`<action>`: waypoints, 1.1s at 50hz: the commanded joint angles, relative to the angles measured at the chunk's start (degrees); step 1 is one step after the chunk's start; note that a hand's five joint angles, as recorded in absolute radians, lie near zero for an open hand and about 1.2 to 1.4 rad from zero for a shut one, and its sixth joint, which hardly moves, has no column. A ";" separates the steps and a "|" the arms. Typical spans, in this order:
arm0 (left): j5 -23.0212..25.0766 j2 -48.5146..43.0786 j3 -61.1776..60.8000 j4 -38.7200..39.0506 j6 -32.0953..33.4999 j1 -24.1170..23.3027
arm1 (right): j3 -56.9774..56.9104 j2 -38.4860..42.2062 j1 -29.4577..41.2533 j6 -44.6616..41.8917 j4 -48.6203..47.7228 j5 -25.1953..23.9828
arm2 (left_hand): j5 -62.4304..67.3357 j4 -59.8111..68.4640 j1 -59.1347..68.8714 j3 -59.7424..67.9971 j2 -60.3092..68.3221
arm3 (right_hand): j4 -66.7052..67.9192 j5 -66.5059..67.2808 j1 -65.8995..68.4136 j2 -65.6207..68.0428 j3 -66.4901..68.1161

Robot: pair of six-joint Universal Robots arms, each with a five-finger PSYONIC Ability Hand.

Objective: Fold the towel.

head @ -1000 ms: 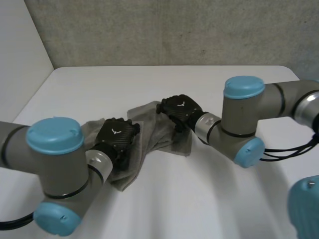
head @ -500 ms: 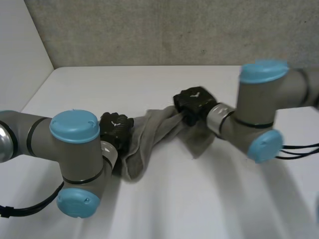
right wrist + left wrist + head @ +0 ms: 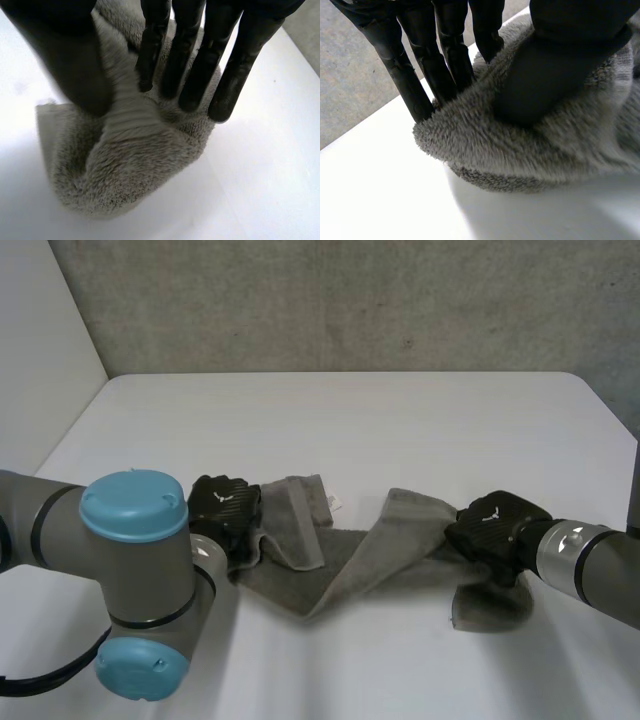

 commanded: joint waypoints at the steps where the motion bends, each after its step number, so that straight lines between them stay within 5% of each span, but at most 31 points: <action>1: 0.80 3.98 -1.75 -0.01 -2.23 -0.20 | -4.00 -3.79 0.91 1.30 -0.34 -0.32 | -5.91 -5.96 -5.99 -5.99 -5.96 | -37.54 -35.96 -36.78 -36.54 -37.53; 9: 0.89 6.09 -2.37 0.51 -2.23 -0.11 | -9.80 -4.69 0.91 14.31 -3.69 -7.42 | -7.09 -7.14 -7.16 -7.17 -7.14 | -37.54 -35.96 -36.78 -36.54 -37.53; 15: 0.80 5.48 -2.81 0.51 -2.23 -0.11 | -17.43 5.39 2.57 18.54 -1.77 -12.98 | -18.64 -18.68 -18.71 -18.72 -18.68 | -36.81 -35.23 -36.05 -35.80 -36.79; 25: 3.17 10.14 -5.71 0.78 -1.62 -0.03 | -30.11 19.57 4.86 17.14 1.41 -10.88 | -28.96 -29.00 -29.03 -29.04 -29.00 | -32.75 -31.17 -31.99 -31.74 -32.73; 34: 14.86 15.06 -8.08 -0.28 -0.12 1.56 | -36.70 28.96 6.88 11.70 2.28 -8.86 | -29.12 -29.17 -29.20 -29.21 -29.17 | -29.23 -27.65 -28.47 -28.22 -29.21; 40: 18.72 14.53 -9.40 -3.25 10.13 2.70 | -40.48 33.71 7.68 6.70 7.37 -6.14 | -32.64 -32.69 -32.71 -32.72 -32.69 | -23.35 -21.77 -22.59 -22.34 -23.33; 46: 19.61 12.78 -9.31 -5.02 21.13 2.79 | -41.01 33.64 7.94 4.93 8.62 -5.87 | -35.01 -35.06 -35.09 -35.09 -35.06 | -8.87 -7.28 -8.11 -7.86 -8.85; 48: 19.70 12.25 -8.96 -5.02 22.54 2.87 | -40.58 33.02 8.12 5.54 8.53 -6.13 | -35.01 -35.06 -35.09 -35.09 -35.06 | 1.52 3.10 2.28 2.53 1.54; 55: 19.79 11.72 -7.29 -4.85 23.96 3.05 | -37.68 28.73 7.85 8.35 5.46 -6.13 | -33.83 -33.88 -33.91 -33.91 -33.88 | 4.42 6.01 5.18 5.43 4.44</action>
